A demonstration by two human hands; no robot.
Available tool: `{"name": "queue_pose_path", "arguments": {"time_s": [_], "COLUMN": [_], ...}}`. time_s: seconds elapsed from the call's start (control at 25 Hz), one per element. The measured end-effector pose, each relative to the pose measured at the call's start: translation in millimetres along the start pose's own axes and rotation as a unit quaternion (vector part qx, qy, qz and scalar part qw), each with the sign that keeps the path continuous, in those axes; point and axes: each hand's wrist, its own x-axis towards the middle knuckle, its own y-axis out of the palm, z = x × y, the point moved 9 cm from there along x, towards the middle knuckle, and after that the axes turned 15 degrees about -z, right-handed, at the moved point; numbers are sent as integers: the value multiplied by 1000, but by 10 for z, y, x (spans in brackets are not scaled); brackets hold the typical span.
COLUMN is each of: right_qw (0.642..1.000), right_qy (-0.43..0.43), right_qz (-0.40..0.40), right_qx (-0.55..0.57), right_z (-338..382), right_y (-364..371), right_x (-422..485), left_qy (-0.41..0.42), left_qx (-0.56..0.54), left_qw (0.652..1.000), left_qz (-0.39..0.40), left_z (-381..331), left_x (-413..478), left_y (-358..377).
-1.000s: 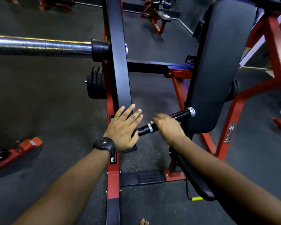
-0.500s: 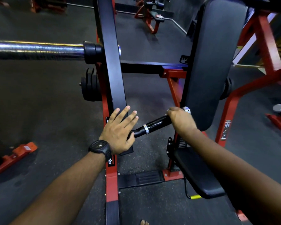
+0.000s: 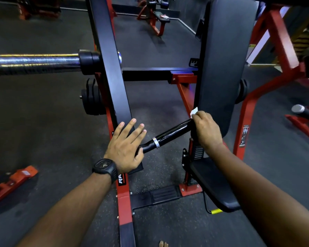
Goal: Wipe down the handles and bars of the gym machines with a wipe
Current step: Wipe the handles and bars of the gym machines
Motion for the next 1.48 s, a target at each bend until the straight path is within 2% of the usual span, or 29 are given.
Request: {"name": "queue_pose_path", "arguments": {"time_s": [0.04, 0.08, 0.12, 0.16, 0.2, 0.24, 0.28, 0.32, 0.4, 0.48, 0.6, 0.68, 0.76, 0.84, 0.92, 0.96, 1.08, 1.28, 1.32, 1.36, 1.44, 1.48], "right_qw": [991, 953, 878, 778, 675, 584, 515, 466, 410, 386, 405, 399, 389, 405, 425, 423, 390, 396, 425, 479, 635, 725], "right_qy": [113, 257, 413, 544, 629, 671, 691, 699, 699, 697, 704, 704, 711, 714, 705, 700, 709, 731, 730, 720, 640, 556], "right_qz": [-61, -122, -166, -188, -198, -204, -209, -212, -208, -200, -161, -133, -161, -165, -114, -106, -166, -131, -142, -148, -158, -160], "right_qx": [46, 108, 174, 251, 332, 409, 461, 498, 548, 570, 560, 573, 563, 547, 556, 565, 564, 541, 516, 480, 403, 375], "right_z": [-118, -209, -257, -222, -117, 15, 135, 224, 282, 263, 388, 548, 531, 541, 653, 676, 558, 884, 889, 876, 926, 1013], "right_y": [-59, -68, -6, 142, 330, 475, 565, 619, 651, 646, 680, 704, 715, 717, 737, 737, 706, 740, 709, 622, 345, 199], "right_x": [-126, -316, -547, -758, -887, -934, -939, -938, -925, -885, -968, -1014, -1003, -1022, -1040, -1029, -992, -1138, -1174, -1183, -1114, -1047], "left_qy": [0, -1, 0, 0, 2, 4, 3, 1, 2, 5, 7, 14, 18, 15, 14, 15, 9, 6, 3, 2, 2, 1], "left_qx": [-1, 1, 4, 7, 8, 8, 8, 10, 10, 12, 13, 24, 35, 34, 41, 46, 39, 41, 38, 33, 31, 32], "left_qw": [1000, 1000, 1000, 1000, 1000, 1000, 1000, 1000, 1000, 1000, 1000, 999, 998, 998, 997, 997, 998, 998, 998, 998, 998, 998], "left_qz": [2, 4, 7, 9, 12, 14, 13, 12, 14, 20, 23, 34, 45, 53, 57, 59, 55, 54, 54, 55, 51, 48], "left_z": [-4, -3, 0, -2, -10, -18, -16, -8, -11, -20, -14, -26, -34, -42, -43, -42, -45, -35, -36, -41, -45, -45], "left_x": [2, 5, 12, 15, 12, 9, 9, 13, 13, 9, 3, -3, -2, -25, -27, -20, -28, -8, -19, -26, -22, -19], "left_y": [-3, -4, -5, -7, -6, -6, -8, -14, -18, -11, -5, -11, 12, 27, 15, 20, 24, 15, 14, 15, 0, -4]}}
